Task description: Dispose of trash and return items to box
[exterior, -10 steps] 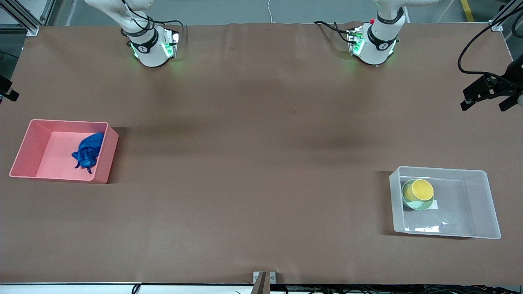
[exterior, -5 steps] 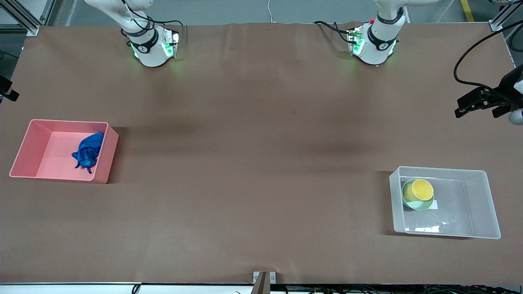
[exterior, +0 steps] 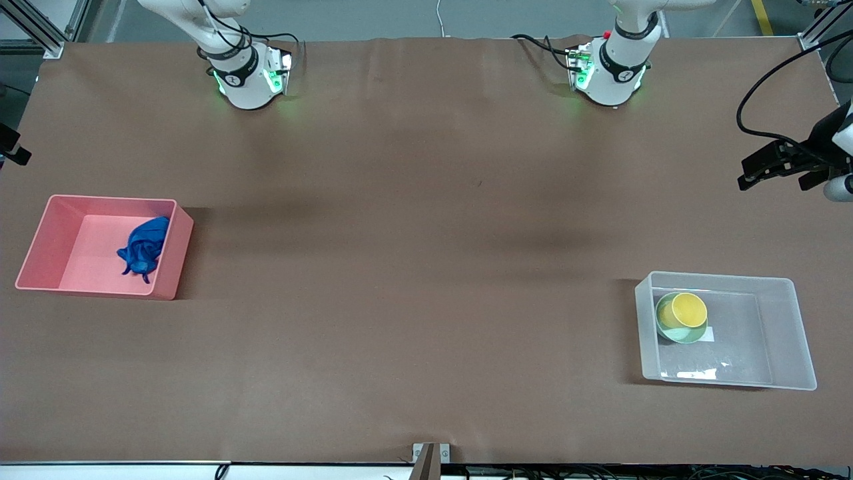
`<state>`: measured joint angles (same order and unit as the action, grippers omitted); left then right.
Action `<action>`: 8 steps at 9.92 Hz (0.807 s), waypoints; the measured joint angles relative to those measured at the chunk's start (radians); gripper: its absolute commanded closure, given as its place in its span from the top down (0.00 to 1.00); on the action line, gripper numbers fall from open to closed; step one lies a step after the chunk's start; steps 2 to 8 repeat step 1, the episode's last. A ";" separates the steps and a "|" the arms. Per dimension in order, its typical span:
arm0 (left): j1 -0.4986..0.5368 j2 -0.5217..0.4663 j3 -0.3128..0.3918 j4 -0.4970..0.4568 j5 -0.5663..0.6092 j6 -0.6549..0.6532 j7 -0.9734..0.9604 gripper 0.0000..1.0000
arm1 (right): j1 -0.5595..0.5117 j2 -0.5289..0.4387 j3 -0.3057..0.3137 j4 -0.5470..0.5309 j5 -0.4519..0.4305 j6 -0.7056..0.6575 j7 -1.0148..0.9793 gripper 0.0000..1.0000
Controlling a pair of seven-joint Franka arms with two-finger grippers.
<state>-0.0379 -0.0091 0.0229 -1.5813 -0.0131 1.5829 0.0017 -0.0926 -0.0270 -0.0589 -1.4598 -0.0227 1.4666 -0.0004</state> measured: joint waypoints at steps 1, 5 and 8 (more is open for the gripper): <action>0.000 -0.020 -0.002 -0.022 0.000 0.008 0.001 1.00 | 0.000 0.000 0.000 0.000 0.000 0.000 0.000 1.00; 0.000 -0.020 -0.002 -0.022 0.000 0.008 0.001 1.00 | 0.000 0.000 0.000 0.000 0.000 0.000 0.000 1.00; 0.000 -0.020 -0.002 -0.022 0.000 0.008 0.001 1.00 | 0.000 0.000 0.000 0.000 0.000 0.000 0.000 1.00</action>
